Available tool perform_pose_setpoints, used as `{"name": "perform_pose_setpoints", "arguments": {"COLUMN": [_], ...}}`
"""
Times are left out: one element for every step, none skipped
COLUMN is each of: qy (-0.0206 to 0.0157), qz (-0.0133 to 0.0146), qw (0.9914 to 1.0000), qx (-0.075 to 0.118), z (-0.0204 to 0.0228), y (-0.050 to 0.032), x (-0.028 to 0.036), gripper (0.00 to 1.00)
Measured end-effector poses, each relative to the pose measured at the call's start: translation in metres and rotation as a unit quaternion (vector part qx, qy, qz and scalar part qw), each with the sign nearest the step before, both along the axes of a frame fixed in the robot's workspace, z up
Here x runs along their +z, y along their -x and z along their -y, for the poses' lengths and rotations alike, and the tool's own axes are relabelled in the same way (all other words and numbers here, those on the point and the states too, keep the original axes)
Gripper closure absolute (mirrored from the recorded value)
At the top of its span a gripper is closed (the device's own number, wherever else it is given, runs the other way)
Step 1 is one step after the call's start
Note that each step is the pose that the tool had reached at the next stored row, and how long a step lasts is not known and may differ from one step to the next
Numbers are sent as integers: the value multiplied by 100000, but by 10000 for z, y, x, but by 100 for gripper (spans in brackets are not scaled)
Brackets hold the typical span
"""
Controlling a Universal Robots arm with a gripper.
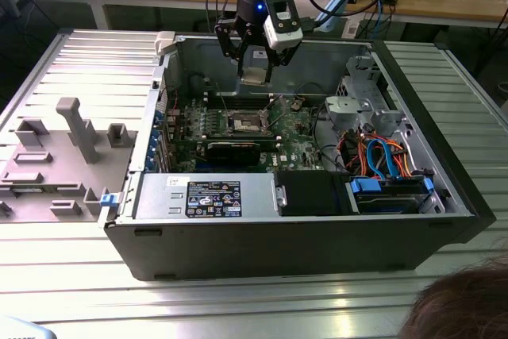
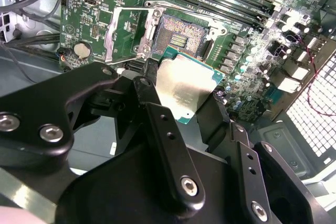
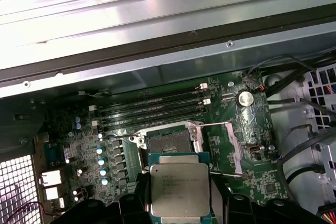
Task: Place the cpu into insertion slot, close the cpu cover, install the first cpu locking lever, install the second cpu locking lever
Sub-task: 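Place the cpu into insertion slot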
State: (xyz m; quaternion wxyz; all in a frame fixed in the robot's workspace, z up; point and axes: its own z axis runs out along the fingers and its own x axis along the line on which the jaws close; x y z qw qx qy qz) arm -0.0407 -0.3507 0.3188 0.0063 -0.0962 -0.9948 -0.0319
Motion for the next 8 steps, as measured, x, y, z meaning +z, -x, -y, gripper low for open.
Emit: {"name": "perform_pose_setpoints", "arguments": {"qy": [1,0,0,2,2,2,2,1], "qz": [2,2,1,2,1,-1,0,3], "qw": [100000,100000,100000,100000,100000,100000,100000,99999], "qx": [-45,-76,-115,-151,-187,-223,-289,-363], "z": [0,0,0,0,0,0,0,0], "y": [0,0,0,0,0,0,0,0], "x": [0,0,0,0,0,0,0,0], "gripper": [45,45,45,45,45,45,45,45]}}
